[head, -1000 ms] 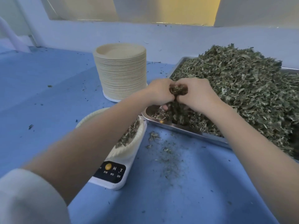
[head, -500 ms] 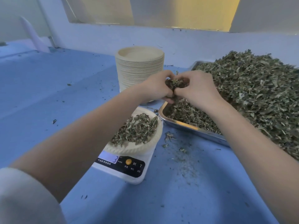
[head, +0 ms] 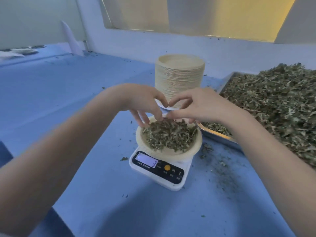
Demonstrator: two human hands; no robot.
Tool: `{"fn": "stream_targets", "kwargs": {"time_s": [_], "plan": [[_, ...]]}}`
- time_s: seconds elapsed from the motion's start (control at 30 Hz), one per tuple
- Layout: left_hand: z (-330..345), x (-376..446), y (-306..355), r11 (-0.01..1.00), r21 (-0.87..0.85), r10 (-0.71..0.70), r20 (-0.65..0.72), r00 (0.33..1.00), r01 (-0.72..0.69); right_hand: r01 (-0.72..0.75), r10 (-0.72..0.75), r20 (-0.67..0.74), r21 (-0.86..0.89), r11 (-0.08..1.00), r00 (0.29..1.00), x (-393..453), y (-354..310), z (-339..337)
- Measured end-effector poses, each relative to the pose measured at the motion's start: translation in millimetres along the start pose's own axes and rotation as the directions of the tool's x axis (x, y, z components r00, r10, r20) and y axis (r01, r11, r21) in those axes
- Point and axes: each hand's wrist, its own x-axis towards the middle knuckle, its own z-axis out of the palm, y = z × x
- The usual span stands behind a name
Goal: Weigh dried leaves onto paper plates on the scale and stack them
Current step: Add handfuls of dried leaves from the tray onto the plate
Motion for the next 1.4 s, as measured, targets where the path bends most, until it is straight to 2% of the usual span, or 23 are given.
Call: {"fn": "stream_targets", "kwargs": {"time_s": [0.07,0.3,0.67,0.97,1.03,1.17,1.27,1.4], "plan": [[1,0,-6,1.0,-0.007,0.004,-0.053,0.999,-0.005,0.007,-0.007,-0.038,-0.012,1.0,0.999,2,0,2],[8,4,-3,0.986,-0.009,0.159,-0.217,0.963,-0.164,-0.004,0.001,-0.119,-0.025,1.0,0.993,3,1,7],[22,13,14,0.969,-0.011,0.234,-0.265,0.935,-0.245,-0.008,0.004,-0.189,-0.022,1.0,0.982,-4,8,1],[44,35,46,0.95,-0.016,0.297,-0.271,0.916,-0.313,-0.096,0.072,-0.253,-0.084,0.992,0.965,-17,47,-23],[50,43,56,0.945,0.009,0.318,-0.247,0.915,-0.326,-0.152,0.115,-0.236,-0.143,0.978,0.965,-20,64,-29],[61,60,71,0.947,0.086,0.322,-0.209,0.923,-0.31,-0.271,0.231,-0.146,-0.403,0.874,0.962,-17,96,-31],[68,76,81,0.948,0.109,0.317,-0.213,0.924,-0.3,-0.254,0.256,-0.053,-0.426,0.869,0.965,-10,112,-19],[76,95,90,0.945,0.216,0.286,-0.182,0.941,-0.246,-0.173,0.188,-0.014,-0.46,0.871,0.982,0,125,2]]}}
